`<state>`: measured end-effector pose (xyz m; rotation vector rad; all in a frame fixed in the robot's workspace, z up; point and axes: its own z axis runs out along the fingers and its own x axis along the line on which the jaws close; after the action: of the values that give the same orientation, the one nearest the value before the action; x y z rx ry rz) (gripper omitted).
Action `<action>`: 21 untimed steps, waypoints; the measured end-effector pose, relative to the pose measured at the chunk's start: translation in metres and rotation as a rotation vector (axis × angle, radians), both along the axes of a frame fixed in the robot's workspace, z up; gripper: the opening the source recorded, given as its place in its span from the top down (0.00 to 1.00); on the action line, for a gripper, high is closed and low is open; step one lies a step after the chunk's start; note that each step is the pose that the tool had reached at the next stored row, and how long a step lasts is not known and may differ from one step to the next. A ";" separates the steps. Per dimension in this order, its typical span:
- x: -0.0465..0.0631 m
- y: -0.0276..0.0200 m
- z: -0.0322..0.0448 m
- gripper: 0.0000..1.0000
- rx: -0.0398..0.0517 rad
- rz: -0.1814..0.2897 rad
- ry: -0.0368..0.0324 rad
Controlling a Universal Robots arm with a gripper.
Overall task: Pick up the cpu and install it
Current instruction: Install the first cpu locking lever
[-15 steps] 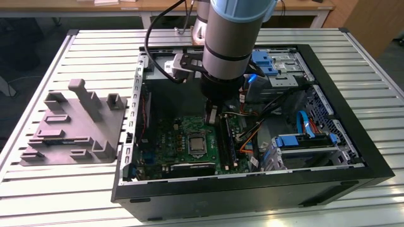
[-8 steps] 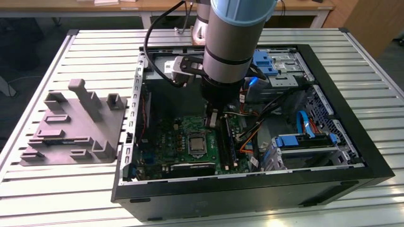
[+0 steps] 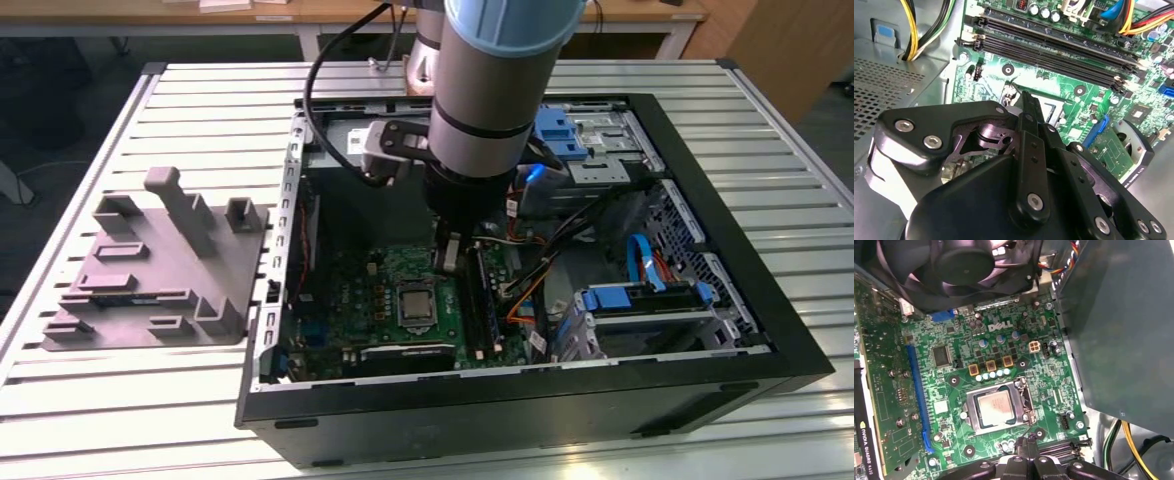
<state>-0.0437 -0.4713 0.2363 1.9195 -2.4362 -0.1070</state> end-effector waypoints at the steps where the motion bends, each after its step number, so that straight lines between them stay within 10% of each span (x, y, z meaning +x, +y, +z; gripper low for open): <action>1: 0.000 -0.0001 0.0001 0.89 -0.0003 0.010 0.0001; 15: -0.001 -0.0087 -0.0032 0.89 -0.0205 0.066 0.0004; 21: -0.001 -0.0090 -0.0060 0.89 -0.0533 0.075 0.0014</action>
<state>-0.0448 -0.4803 0.2303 1.9848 -2.3374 -0.0406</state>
